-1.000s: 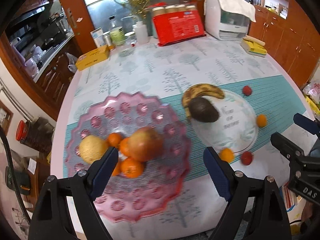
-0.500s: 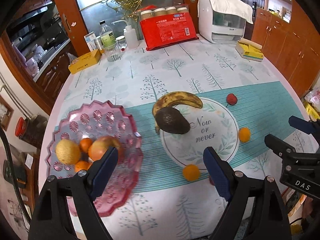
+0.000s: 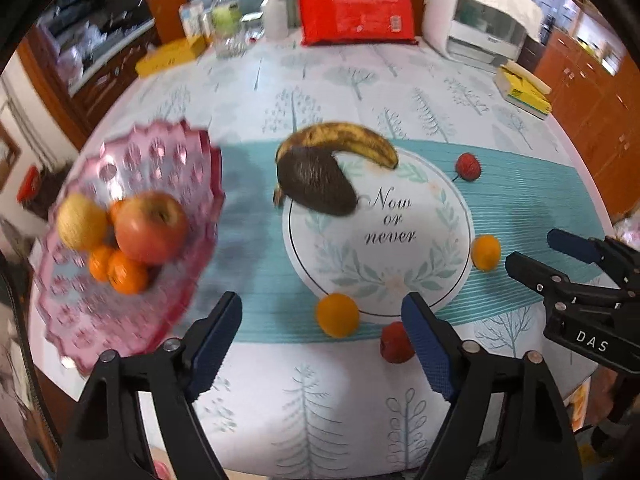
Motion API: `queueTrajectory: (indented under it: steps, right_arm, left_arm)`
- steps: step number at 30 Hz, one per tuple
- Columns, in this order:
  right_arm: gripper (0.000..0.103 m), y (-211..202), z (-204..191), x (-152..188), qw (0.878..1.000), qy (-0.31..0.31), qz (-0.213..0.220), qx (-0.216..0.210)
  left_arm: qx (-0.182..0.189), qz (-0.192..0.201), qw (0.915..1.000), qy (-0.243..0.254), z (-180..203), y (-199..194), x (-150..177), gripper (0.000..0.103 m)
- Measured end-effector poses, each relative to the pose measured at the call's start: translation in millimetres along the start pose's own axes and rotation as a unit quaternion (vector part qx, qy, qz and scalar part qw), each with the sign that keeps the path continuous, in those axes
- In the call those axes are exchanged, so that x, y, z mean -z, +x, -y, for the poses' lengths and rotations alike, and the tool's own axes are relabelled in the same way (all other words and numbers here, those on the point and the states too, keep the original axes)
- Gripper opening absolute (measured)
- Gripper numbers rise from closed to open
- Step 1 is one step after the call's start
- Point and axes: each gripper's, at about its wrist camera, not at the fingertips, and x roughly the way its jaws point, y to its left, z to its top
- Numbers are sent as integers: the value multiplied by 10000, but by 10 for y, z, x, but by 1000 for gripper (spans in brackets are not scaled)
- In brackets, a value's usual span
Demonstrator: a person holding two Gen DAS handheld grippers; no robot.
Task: Organize fruits
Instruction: 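Withdraw both open tools from the bowl toward the loose oranges, then grasp a mandarin orange with the left tool while the right tool grasps another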
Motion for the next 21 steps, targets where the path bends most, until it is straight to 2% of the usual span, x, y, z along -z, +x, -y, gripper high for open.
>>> queueTrajectory:
  steps: [7,11,15,17,21]
  right_arm:
    - [69,227,124,-10,9996,17,-177,-209]
    - [69,335,176,-24,9993,44,-279,-243]
    - [69,408,206,-39,9990,68,-335,-301]
    - [66,439,209,-37,9987,66,-380,-335]
    - [57,508,198,-33,9978,60,-492,-431]
  left_arm:
    - [134,-374,9968,-687,-122,323,73,69]
    - [197,-507,9948,-856,-128,451,94,62]
    - [226,-598,9931,-986,-133,552,95,60]
    - [262,-643,9921,-1046,-148,586,88,55]
    - [331,-750,9897,-1170,-169,678,89,52]
